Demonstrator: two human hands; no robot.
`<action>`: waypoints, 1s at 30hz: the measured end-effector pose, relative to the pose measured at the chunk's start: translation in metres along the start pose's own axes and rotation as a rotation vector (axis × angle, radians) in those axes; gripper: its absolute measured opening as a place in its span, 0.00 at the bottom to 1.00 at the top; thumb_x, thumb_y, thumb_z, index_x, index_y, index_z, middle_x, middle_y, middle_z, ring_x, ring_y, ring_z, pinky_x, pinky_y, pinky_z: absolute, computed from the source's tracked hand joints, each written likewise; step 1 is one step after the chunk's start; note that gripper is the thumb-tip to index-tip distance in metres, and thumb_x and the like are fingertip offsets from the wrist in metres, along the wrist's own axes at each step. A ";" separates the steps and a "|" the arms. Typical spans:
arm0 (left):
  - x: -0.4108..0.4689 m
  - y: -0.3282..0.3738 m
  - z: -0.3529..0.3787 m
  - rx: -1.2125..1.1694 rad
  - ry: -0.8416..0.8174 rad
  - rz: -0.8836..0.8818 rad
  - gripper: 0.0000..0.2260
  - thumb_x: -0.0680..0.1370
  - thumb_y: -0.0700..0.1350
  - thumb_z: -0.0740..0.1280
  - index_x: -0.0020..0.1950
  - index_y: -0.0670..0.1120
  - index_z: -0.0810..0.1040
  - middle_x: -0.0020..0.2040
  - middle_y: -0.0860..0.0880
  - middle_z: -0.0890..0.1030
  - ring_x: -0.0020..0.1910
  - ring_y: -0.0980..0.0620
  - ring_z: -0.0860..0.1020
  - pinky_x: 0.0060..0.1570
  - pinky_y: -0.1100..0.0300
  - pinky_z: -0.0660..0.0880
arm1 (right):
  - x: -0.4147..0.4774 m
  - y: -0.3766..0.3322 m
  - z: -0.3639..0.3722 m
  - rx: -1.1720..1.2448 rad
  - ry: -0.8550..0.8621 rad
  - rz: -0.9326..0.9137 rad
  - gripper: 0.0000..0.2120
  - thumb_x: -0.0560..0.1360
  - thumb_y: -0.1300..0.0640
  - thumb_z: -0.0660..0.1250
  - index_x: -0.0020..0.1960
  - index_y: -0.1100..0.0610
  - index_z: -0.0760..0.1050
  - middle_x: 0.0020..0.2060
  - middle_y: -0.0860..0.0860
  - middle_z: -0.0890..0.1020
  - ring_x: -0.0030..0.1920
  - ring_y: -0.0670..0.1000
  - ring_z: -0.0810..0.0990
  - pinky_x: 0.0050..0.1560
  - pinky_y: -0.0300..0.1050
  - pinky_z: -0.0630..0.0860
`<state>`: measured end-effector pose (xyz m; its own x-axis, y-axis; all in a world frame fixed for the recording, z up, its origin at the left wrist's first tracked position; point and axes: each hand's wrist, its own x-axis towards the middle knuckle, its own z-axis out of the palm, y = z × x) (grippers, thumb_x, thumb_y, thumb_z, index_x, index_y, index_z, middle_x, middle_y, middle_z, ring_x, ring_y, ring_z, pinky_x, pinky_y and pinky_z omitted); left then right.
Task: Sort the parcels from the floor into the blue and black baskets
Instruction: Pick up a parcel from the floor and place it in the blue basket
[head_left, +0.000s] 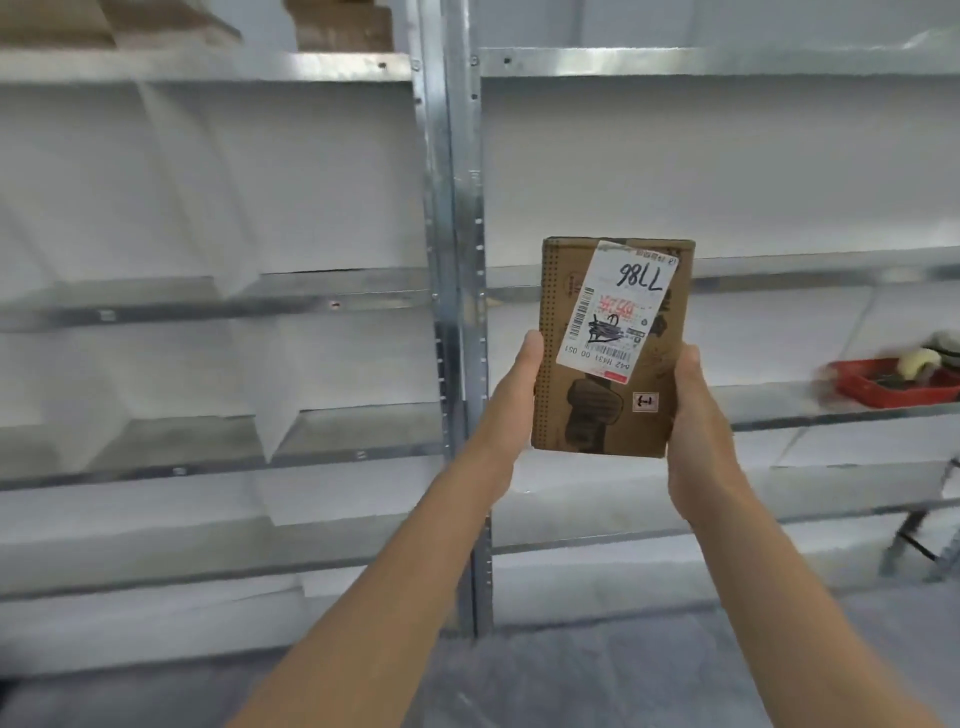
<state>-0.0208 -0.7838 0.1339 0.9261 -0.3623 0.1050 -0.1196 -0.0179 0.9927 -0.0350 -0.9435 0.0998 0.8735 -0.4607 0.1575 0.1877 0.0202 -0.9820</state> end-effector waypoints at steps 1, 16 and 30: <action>-0.008 -0.002 -0.024 -0.001 0.049 0.003 0.18 0.85 0.64 0.44 0.60 0.70 0.72 0.51 0.71 0.78 0.47 0.76 0.73 0.63 0.63 0.65 | -0.004 0.002 0.025 -0.001 -0.049 0.004 0.24 0.86 0.34 0.46 0.69 0.36 0.76 0.60 0.40 0.85 0.64 0.45 0.80 0.70 0.54 0.68; -0.185 -0.034 -0.374 -0.010 0.670 -0.099 0.19 0.85 0.64 0.44 0.61 0.67 0.74 0.48 0.68 0.78 0.45 0.73 0.75 0.52 0.70 0.69 | -0.149 0.043 0.415 0.065 -0.611 0.182 0.25 0.84 0.32 0.50 0.62 0.40 0.82 0.54 0.41 0.88 0.61 0.48 0.83 0.74 0.63 0.70; -0.329 -0.085 -0.566 -0.114 1.194 -0.235 0.17 0.85 0.65 0.48 0.53 0.66 0.76 0.31 0.73 0.79 0.32 0.77 0.75 0.42 0.71 0.69 | -0.292 0.095 0.650 0.001 -1.124 0.262 0.27 0.84 0.31 0.47 0.65 0.38 0.81 0.57 0.41 0.87 0.63 0.48 0.83 0.75 0.65 0.69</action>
<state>-0.1133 -0.1358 0.0488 0.6748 0.7231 -0.1480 0.0715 0.1355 0.9882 0.0198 -0.2299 0.0280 0.7922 0.6085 -0.0465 -0.0584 -0.0003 -0.9983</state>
